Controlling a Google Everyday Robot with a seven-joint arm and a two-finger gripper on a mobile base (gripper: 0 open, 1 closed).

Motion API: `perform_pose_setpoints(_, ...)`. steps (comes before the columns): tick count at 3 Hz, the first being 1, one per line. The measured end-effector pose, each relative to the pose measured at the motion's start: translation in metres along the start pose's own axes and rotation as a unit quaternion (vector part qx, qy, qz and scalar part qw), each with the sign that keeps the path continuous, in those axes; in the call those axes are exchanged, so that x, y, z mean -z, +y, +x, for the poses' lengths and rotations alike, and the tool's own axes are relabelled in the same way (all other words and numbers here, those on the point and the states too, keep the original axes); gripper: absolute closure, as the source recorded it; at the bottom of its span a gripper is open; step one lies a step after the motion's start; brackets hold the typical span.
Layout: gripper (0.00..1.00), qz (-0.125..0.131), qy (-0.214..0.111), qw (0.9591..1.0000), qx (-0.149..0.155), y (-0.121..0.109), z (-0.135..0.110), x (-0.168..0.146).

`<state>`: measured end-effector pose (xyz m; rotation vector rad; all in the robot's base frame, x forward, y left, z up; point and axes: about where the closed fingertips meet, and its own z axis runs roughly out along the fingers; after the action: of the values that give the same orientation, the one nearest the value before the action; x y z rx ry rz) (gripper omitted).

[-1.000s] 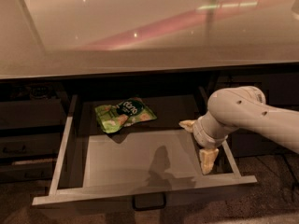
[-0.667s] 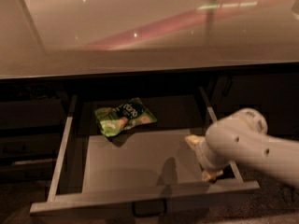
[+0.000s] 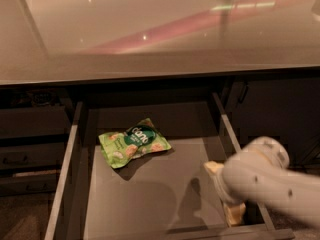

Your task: Open top drawer

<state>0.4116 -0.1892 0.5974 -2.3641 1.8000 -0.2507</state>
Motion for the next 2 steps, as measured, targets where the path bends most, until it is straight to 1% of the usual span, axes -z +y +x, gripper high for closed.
perform_pose_setpoints(1,0.00,-0.003,0.038,0.9993,0.007,0.0373,-0.0007,-0.0002)
perform_pose_setpoints(2,0.00,-0.003,0.037,0.9993,0.007,0.0373,-0.0007,-0.0002)
